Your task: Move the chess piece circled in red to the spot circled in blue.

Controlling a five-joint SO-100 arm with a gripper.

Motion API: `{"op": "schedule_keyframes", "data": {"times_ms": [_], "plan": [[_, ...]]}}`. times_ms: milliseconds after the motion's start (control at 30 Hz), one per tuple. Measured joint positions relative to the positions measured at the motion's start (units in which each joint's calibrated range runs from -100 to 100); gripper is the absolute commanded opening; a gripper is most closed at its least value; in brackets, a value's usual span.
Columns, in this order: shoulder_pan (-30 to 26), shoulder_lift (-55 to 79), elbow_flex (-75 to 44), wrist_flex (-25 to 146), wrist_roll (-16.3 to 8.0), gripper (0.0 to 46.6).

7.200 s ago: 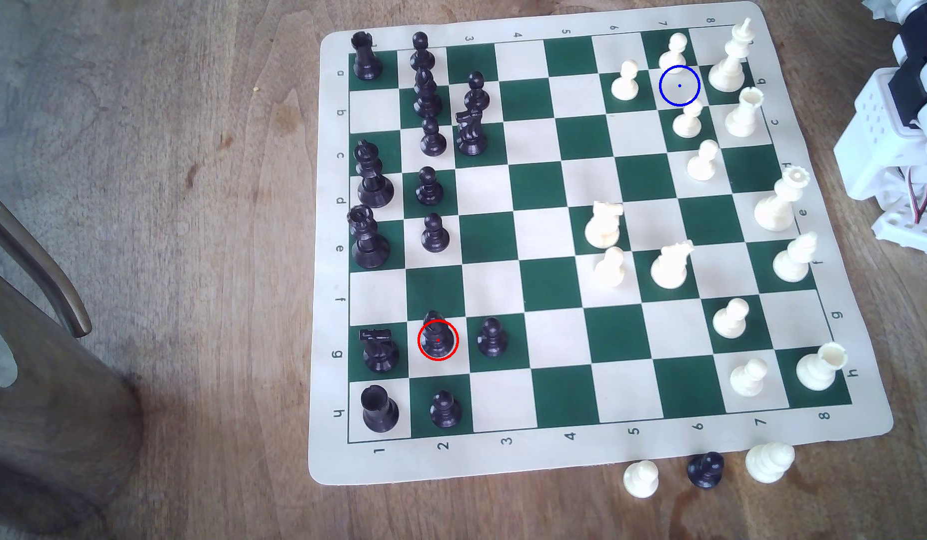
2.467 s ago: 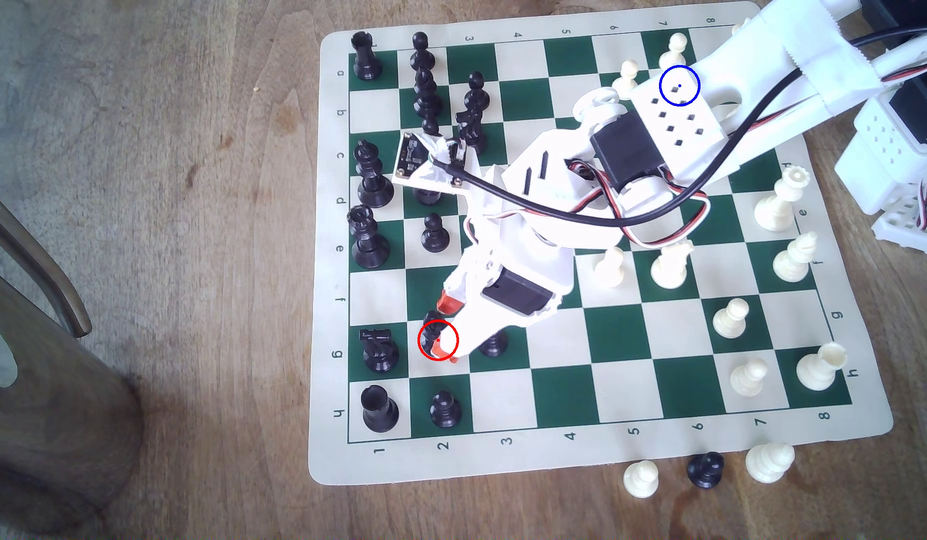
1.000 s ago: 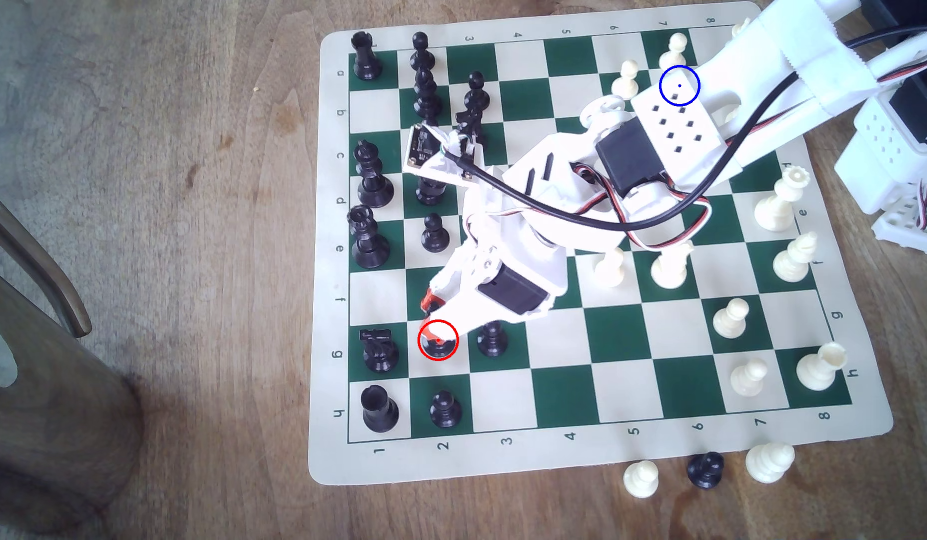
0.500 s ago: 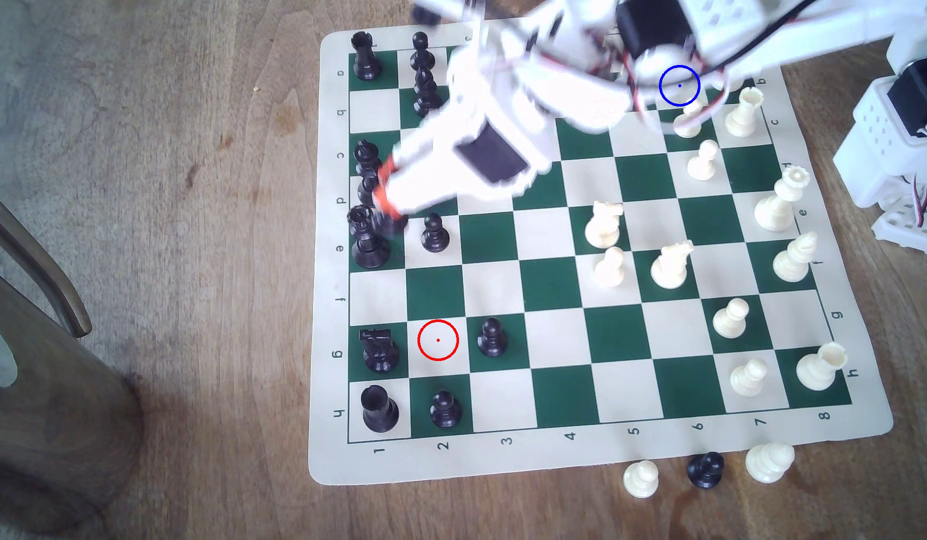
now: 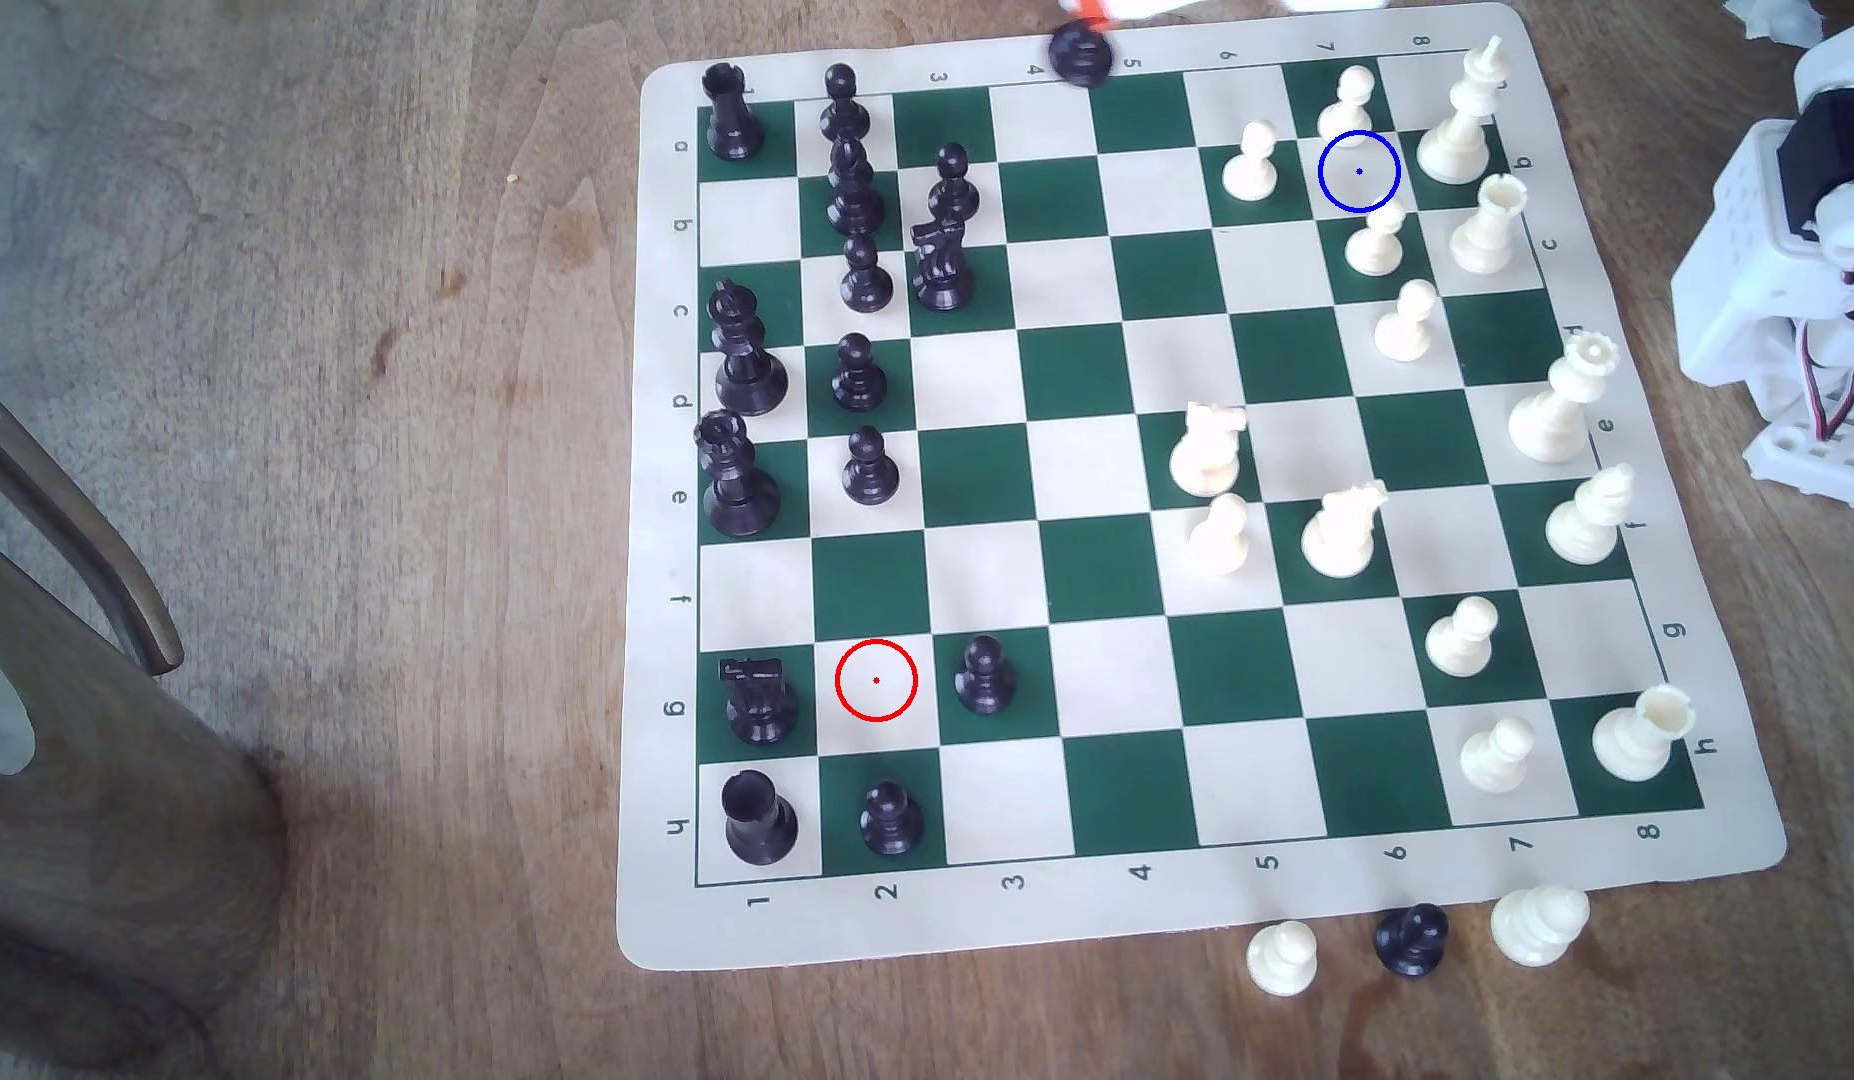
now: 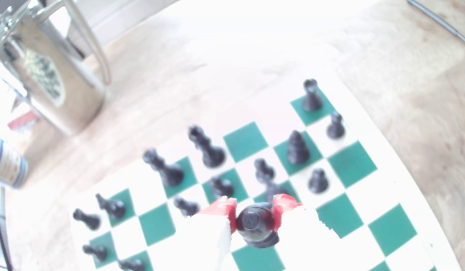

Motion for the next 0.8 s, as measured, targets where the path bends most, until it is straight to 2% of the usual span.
{"op": "schedule_keyframes", "data": {"times_ms": [267,433,800], "plan": [[9.0,-14.0,22.5,0.1,0.8,0.2],[11.9,-17.0,30.6,0.1,0.8,0.2],[15.9,-22.3,38.1,0.1,2.3,0.2]]}}
